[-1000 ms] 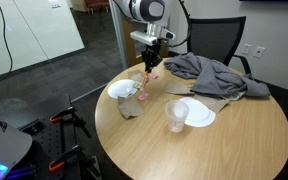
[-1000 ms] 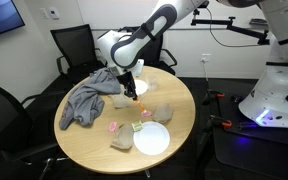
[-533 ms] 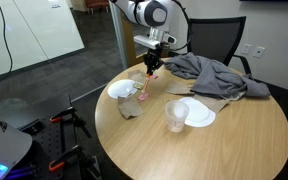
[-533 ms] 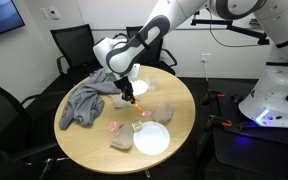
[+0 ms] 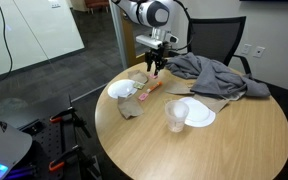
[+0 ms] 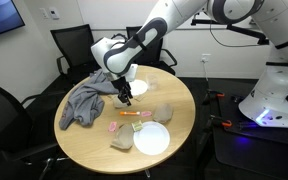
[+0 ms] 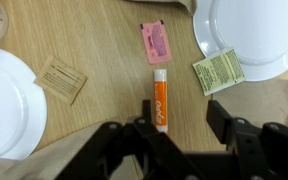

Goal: Pick up the marker from the cup and place it on the table

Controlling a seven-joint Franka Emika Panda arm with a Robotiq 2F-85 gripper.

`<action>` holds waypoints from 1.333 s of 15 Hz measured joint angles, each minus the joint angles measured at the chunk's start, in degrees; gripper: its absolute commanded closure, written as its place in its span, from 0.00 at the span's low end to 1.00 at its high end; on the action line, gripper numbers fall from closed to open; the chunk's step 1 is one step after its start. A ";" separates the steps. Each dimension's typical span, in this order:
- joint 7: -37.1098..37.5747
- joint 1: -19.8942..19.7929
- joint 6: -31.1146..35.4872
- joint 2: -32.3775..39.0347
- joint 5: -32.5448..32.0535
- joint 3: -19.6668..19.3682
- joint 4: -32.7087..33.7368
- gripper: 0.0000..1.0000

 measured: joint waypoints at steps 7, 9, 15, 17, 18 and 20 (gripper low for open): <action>1.13 0.49 10.64 -7.81 -0.04 -0.15 -6.63 0.00; 1.98 0.49 15.14 -11.71 -0.04 -0.39 -10.78 0.00; 5.11 0.34 24.67 -22.81 0.03 -1.18 -23.08 0.00; 5.87 0.29 26.82 -25.70 0.04 -1.21 -26.53 0.00; 6.00 0.28 27.88 -26.96 0.04 -1.22 -28.14 0.00; 6.04 0.25 29.85 -29.00 0.28 -1.22 -31.00 0.00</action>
